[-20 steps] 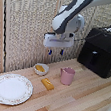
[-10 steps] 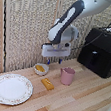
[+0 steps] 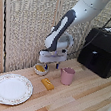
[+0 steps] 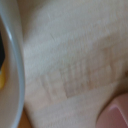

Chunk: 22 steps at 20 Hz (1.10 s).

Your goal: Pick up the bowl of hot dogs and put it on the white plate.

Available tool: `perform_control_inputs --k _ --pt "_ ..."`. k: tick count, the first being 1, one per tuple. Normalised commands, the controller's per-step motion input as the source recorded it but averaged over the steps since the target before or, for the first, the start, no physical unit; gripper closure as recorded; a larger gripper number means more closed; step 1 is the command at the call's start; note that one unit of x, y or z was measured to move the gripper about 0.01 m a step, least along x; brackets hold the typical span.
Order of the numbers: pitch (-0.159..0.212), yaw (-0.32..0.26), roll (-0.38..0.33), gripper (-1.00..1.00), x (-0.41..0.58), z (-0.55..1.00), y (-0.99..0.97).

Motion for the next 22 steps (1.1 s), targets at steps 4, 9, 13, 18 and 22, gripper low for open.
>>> perform_control_inputs --k 4,9,13,18,22 --pt "0.000 0.001 0.000 1.00 0.268 -0.21 0.00" --pt "-0.007 0.000 0.000 1.00 0.077 -0.05 0.00" --pt "-0.038 -0.016 0.000 1.00 0.020 0.01 0.00" --pt "-0.022 -0.009 0.004 1.00 0.005 0.09 0.00" --pt "-0.010 0.004 0.040 1.00 -0.019 0.20 0.00"
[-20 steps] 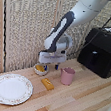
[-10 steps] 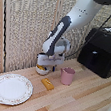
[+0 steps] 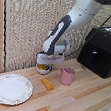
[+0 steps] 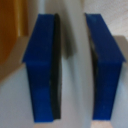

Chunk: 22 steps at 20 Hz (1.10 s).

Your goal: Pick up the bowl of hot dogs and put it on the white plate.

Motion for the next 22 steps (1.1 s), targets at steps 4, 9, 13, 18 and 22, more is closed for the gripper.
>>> perform_control_inputs --k 4,9,13,18,22 --pt "-0.005 0.033 0.175 1.00 -0.026 0.61 0.00" --pt "0.000 0.074 0.194 1.00 0.000 0.66 -0.02" --pt "0.000 0.082 0.188 1.00 0.016 0.67 -0.01" --pt "0.000 0.067 0.150 1.00 0.058 0.64 0.40" --pt "-0.002 0.033 0.104 1.00 0.022 0.42 0.71"
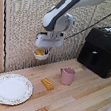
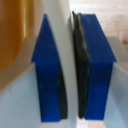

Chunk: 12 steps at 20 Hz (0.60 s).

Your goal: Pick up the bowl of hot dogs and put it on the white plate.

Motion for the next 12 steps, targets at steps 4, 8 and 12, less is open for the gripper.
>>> perform_control_inputs --k 4,8,12 --pt "-0.033 0.000 0.040 1.00 0.000 0.24 0.88" --pt "-0.029 0.002 0.009 1.00 -0.010 0.08 0.91" --pt "-0.016 0.035 0.000 1.00 -0.093 -0.07 0.81"
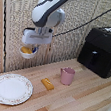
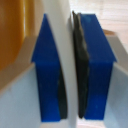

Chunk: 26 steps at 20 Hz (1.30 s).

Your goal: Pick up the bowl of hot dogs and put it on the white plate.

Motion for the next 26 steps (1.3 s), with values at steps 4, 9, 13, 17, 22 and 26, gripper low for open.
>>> perform_control_inputs --k 4,9,13,17,22,26 --pt "-0.015 0.055 -0.008 1.00 -0.178 -0.24 0.72" --pt "-0.025 0.065 -0.044 1.00 -0.219 -0.35 0.61" --pt "-0.023 0.061 -0.066 1.00 -0.118 -0.41 0.43" --pt "-0.028 0.066 -0.069 1.00 -0.016 -0.42 0.25" --pt "-0.045 0.100 -0.088 1.00 0.000 -0.46 0.12" --pt "-0.049 0.108 -0.080 1.00 0.000 -0.41 0.05"
